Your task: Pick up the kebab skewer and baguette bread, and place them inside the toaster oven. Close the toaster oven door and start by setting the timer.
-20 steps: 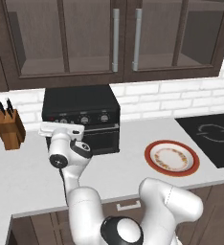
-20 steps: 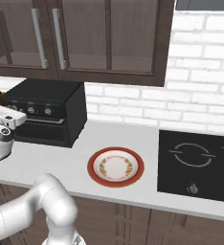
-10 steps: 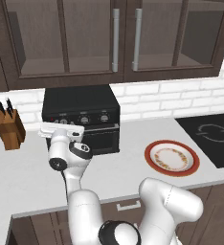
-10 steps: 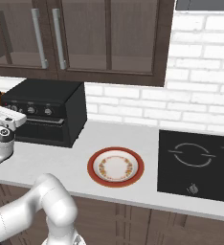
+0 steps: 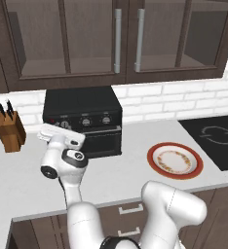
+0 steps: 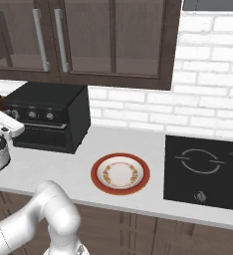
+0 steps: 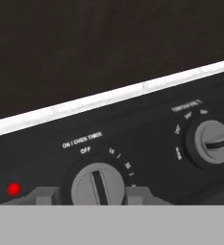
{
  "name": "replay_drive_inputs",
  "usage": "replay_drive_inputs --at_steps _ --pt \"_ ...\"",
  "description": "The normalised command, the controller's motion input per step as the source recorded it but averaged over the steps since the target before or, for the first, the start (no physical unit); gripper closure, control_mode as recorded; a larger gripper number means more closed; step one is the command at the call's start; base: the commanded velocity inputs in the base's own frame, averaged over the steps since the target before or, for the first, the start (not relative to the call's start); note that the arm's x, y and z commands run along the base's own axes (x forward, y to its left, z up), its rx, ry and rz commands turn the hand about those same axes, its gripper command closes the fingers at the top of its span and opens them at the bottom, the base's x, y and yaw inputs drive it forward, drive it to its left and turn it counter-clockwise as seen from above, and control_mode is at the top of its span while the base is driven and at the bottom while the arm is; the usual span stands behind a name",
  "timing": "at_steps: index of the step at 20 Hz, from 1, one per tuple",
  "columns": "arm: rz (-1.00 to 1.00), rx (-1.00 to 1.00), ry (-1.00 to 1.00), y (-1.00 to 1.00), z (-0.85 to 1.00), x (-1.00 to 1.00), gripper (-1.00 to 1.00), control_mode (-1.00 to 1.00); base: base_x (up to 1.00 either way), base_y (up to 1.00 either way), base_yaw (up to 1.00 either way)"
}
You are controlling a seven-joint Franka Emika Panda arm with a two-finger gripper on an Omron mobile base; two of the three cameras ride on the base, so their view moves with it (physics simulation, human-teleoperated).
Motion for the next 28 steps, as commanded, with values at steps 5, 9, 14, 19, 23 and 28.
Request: replay_drive_inputs --at_steps 5,9,14,19,23,28 --pt "-0.23 0.23 -0.01 0.0 0.0 0.24 1.0 -1.0 0.0 0.0 0.0" --pt "-0.18 0.18 -0.02 0.0 0.0 0.53 1.0 -1.0 0.0 0.0 0.0" --pt "-0.07 0.13 -0.04 -0.3 -0.08 0.59 1.0 -1.0 0.0 0.0 0.0" --pt "-0.01 0.14 -0.08 -0.26 -0.03 0.01 1.0 -1.0 0.0 0.0 0.0" --pt "-0.06 0.26 -0.06 -0.11 0.0 0.01 1.0 -1.0 0.0 0.0 0.0" --pt "-0.1 0.32 -0.06 0.0 0.04 0.0 1.0 -1.0 0.0 0.0 0.0"
